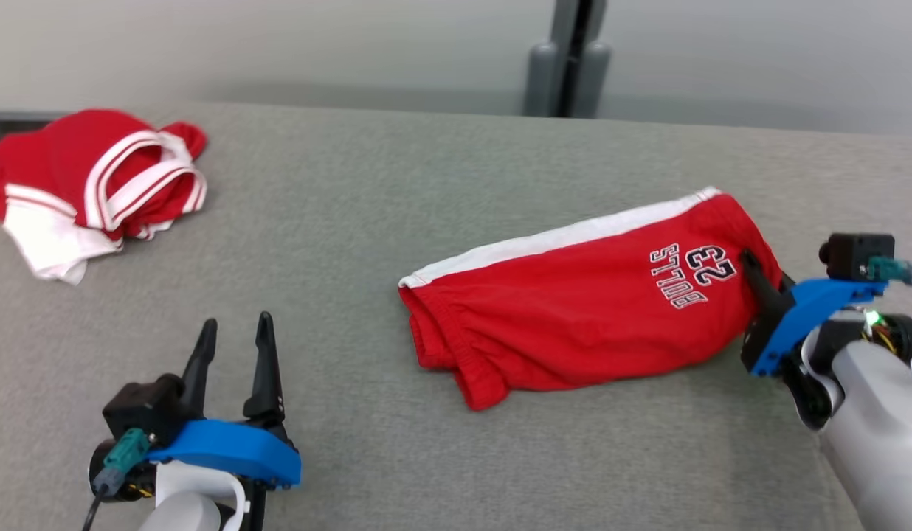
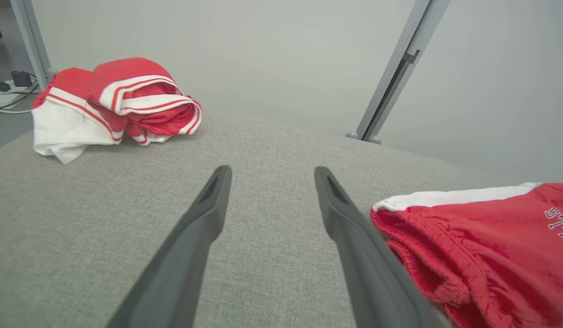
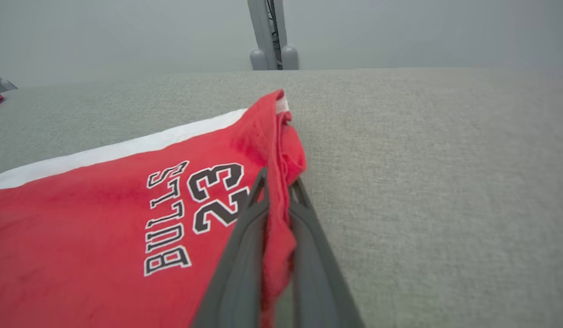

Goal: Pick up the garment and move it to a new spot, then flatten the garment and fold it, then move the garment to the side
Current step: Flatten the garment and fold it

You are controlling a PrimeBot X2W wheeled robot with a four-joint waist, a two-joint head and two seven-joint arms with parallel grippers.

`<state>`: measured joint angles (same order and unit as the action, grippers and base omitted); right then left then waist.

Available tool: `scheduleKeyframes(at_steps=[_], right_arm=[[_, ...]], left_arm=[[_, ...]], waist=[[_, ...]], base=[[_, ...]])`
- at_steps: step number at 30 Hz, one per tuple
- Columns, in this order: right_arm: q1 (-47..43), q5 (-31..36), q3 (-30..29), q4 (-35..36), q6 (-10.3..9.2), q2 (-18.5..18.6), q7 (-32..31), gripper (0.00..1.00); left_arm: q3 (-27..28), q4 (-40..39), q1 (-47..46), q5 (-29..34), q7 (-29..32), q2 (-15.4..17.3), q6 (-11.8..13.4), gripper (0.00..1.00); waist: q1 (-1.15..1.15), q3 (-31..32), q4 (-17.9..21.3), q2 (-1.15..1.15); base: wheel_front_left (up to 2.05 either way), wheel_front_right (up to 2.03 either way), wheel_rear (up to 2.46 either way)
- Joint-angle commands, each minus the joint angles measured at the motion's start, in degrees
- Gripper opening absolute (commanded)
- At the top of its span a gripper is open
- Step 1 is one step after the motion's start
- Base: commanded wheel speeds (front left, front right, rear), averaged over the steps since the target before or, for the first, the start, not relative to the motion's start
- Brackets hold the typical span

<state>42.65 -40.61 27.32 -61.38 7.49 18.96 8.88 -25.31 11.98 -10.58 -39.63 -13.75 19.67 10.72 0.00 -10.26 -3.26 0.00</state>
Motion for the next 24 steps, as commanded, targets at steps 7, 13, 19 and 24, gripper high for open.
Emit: scheduleKeyframes(at_steps=[7,13,19,24], right_arm=[[-8.79,-1.19,-0.93,1.20,0.01,1.28,4.91,0.00],[-13.61,-0.85,-3.48,2.84,0.01,1.04,6.23,0.00],[-12.57,1.87,-6.44,5.95,0.01,0.24,6.35,0.00],[-10.20,5.27,-7.95,10.73,0.01,-3.07,6.33,0.00]], left_arm=[[-0.76,1.11,2.76,0.95,-0.73,-0.97,0.33,1.00],[-1.44,1.51,3.71,1.81,-1.07,-1.48,0.47,1.00],[-1.70,2.02,2.99,2.58,-1.12,-1.40,0.31,1.00],[-1.25,2.21,2.85,3.02,-1.31,-1.75,0.39,1.00]], waist=[[0.00,4.83,7.21,0.00],[0.00,5.19,9.67,0.00],[0.00,5.18,8.99,0.00],[0.00,5.54,6.84,0.00]], base=[[0.00,0.00,0.00],[0.00,0.00,0.00],[0.00,0.00,0.00],[0.00,0.00,0.00]])
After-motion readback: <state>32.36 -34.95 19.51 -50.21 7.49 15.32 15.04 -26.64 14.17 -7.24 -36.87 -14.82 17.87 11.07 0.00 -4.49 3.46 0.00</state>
